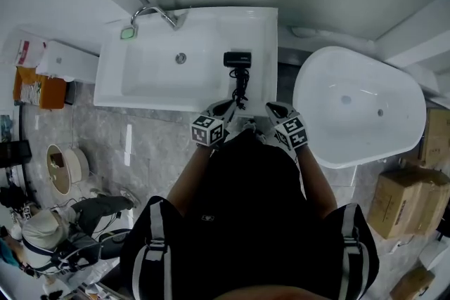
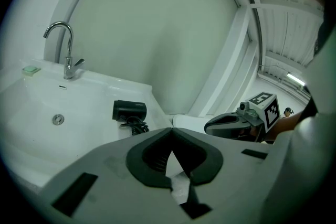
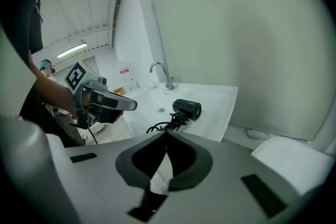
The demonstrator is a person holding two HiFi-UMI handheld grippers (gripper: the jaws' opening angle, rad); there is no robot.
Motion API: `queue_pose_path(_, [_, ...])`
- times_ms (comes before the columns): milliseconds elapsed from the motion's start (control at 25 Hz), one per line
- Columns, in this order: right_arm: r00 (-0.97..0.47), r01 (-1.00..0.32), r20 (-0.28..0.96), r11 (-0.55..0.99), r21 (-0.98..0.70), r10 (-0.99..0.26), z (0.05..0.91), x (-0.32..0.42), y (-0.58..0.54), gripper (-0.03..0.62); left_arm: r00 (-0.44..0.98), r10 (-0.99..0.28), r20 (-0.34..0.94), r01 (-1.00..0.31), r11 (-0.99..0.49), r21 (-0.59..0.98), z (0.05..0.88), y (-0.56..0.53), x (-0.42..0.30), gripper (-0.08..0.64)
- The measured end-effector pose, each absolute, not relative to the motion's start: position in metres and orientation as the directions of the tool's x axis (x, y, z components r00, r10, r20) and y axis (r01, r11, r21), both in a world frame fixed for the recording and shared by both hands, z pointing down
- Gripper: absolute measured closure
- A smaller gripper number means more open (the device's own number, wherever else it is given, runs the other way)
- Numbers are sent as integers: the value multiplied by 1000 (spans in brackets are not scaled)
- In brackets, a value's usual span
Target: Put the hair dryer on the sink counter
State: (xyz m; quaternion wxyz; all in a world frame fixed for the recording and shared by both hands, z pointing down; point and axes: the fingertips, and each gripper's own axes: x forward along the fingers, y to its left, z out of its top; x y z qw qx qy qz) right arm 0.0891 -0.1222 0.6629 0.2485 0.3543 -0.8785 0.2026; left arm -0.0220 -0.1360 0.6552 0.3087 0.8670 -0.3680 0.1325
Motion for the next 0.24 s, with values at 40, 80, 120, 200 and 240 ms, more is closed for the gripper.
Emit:
queue_pose_path(40, [-626,-726,573,663,-182,-529,664,91,-122,534,696,-553,458,-718,-542,437,654,-133,-19,545])
queue_pose_path(80, [-628,-729,563,659,-185,-537,665,92,-123,534,698,-550,459,-716,-545,436,654,-129,-16,545])
queue_pose_path(120, [-632,-730,554,657,-190,-542,666,93,-123,534,698,-548,460,-716,-546,436,654,-126,-14,545])
queue_pose_path(200, [-638,-731,541,652,-201,-547,666,96,-121,534,700,-550,456,-714,-538,447,654,-121,-9,545])
queue_pose_path(240, [-641,-731,537,650,-207,-549,667,97,-120,534,701,-552,452,-713,-532,457,654,-118,-7,545])
